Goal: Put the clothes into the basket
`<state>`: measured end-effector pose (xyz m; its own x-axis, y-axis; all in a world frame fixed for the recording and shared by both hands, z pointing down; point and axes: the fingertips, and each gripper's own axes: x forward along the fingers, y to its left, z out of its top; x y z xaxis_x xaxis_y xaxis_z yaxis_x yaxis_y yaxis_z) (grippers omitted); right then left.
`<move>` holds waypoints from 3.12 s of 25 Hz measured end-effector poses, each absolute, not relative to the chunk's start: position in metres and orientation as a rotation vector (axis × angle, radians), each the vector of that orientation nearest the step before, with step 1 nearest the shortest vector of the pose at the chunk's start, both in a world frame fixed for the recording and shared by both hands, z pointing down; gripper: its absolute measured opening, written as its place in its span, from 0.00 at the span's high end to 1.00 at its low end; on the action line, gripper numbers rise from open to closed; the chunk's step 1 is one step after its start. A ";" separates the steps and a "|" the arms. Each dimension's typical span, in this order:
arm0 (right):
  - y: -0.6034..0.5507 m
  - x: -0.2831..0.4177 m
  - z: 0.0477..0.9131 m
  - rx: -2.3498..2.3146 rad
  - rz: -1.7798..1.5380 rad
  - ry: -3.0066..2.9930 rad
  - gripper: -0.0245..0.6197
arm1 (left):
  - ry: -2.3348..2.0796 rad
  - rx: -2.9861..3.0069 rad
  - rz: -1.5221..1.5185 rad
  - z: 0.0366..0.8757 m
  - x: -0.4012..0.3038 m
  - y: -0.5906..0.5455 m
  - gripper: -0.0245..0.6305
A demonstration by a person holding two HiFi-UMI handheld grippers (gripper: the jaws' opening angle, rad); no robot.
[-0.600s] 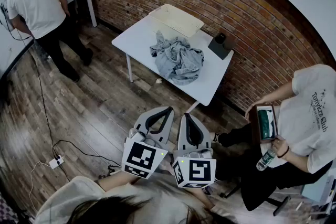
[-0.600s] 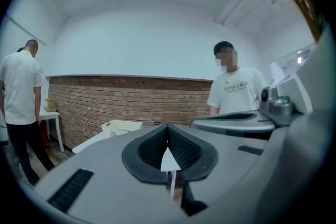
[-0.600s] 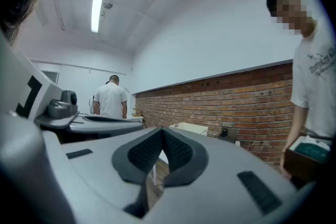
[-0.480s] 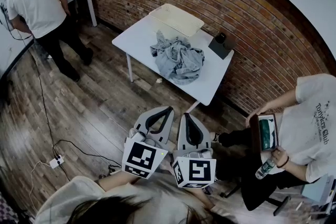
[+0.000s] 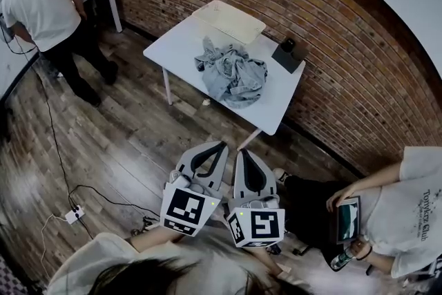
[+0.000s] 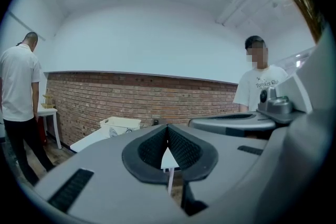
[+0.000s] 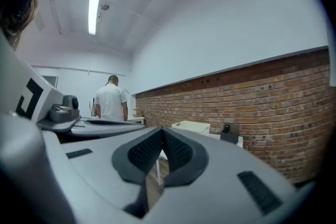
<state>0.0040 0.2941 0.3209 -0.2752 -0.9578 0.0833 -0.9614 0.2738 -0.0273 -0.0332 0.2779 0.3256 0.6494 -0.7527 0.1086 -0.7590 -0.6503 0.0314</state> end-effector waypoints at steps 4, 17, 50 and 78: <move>0.291 -0.001 0.328 1.872 0.130 -2.443 0.95 | -1.254 2.781 0.118 0.330 -0.041 0.275 0.95; 0.262 -0.012 0.341 1.888 0.150 -2.451 0.95 | -1.226 2.783 0.147 0.345 -0.052 0.245 0.95; -0.031 0.095 0.396 1.640 0.291 -2.537 0.80 | -1.150 2.685 0.167 0.405 0.022 -0.054 0.86; -0.097 0.142 0.527 1.557 0.759 -2.290 0.07 | -0.874 2.464 0.510 0.540 -0.015 -0.157 0.11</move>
